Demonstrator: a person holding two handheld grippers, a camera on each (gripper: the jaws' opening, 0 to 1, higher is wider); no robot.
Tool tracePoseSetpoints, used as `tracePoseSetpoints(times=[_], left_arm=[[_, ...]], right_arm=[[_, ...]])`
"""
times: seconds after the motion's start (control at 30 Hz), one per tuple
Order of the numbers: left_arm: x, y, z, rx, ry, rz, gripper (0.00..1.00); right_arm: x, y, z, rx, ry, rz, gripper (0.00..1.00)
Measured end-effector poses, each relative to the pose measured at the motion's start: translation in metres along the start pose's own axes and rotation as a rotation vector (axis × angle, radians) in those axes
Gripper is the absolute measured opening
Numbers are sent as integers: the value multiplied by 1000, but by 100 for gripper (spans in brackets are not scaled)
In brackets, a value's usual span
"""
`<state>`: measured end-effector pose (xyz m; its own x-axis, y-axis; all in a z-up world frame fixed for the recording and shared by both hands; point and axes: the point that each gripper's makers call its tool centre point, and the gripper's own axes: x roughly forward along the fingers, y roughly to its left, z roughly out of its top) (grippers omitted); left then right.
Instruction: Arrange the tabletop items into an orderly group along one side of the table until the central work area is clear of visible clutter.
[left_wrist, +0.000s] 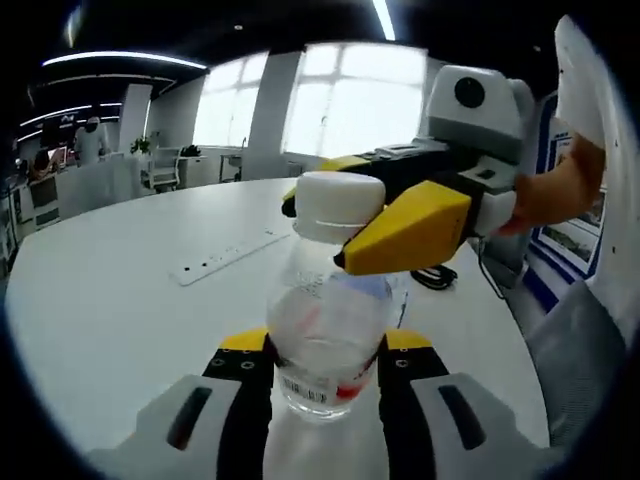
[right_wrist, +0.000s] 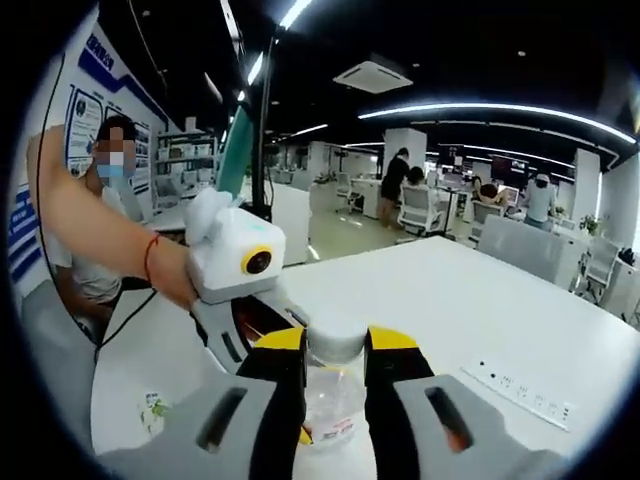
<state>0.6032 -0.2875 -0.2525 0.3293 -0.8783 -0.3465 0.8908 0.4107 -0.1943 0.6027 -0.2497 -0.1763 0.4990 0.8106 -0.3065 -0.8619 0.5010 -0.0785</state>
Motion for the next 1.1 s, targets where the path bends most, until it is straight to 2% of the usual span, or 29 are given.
tracePoseSetpoints(times=[0.57,1.1], left_arm=[[0,1,-10,12,31,-12,41],[-1,-3,-11,10,36,-14,42]], right_arm=[[-1,6,-13,-49,52,-14,20],[-5,10,-14,-76,95,-22,21]])
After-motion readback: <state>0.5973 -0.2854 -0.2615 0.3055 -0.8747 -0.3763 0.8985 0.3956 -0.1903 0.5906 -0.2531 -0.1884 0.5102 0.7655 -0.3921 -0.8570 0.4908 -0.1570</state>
